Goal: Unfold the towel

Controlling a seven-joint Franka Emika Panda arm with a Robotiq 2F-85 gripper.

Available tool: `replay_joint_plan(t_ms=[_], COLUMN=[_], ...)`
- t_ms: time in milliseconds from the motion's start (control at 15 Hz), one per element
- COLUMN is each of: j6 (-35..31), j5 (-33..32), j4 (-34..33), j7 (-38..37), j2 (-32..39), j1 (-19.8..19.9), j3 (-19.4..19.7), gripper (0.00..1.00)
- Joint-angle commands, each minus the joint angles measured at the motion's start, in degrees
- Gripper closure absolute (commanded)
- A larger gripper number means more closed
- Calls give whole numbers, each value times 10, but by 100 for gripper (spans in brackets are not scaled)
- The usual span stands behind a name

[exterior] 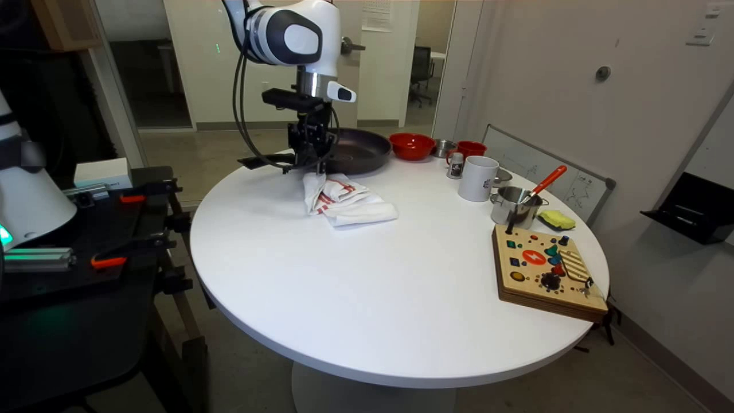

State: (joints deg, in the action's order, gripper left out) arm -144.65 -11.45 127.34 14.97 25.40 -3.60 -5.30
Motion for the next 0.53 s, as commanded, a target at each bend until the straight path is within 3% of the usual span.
replay_joint_plan(t_ms=[0, 467], j6=[-3, -9], j5=[-15, -66], j4=[5, 5], j7=[-6, -33], j2=[-7, -4], j1=[-9, -29], j3=[5, 27], gripper=[1, 0])
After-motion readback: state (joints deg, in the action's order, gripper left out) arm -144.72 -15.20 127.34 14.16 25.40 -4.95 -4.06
